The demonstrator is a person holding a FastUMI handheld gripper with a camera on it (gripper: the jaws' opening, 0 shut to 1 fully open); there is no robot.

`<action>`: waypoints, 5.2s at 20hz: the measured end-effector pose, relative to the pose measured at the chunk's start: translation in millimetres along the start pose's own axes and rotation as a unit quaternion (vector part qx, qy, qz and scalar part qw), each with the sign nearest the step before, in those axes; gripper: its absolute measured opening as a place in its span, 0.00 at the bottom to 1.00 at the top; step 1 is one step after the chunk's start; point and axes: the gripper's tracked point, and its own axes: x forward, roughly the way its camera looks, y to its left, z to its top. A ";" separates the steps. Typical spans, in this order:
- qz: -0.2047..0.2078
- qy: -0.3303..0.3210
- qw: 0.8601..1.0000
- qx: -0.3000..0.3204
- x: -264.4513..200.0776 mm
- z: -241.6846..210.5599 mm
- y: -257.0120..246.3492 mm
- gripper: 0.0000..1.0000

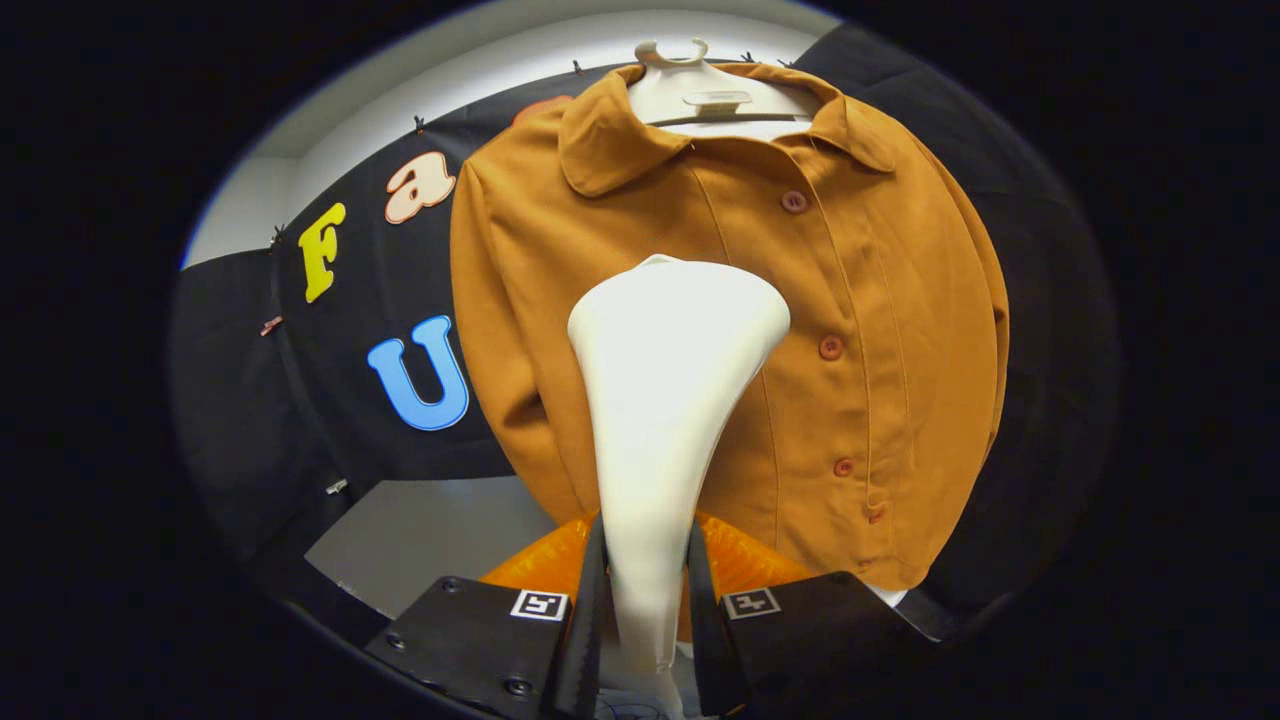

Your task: Iron the clothes twice with a garment steamer, once on the left side and once on the right side.

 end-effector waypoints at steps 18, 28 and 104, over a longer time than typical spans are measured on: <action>-0.051 0.151 0.987 0.033 -3.1 -143.4 -52.0 0.42; -0.070 0.111 0.990 0.052 -37.6 -109.0 -70.5 0.42; -0.017 -0.115 0.991 -0.071 -135.5 -0.9 253.3 0.41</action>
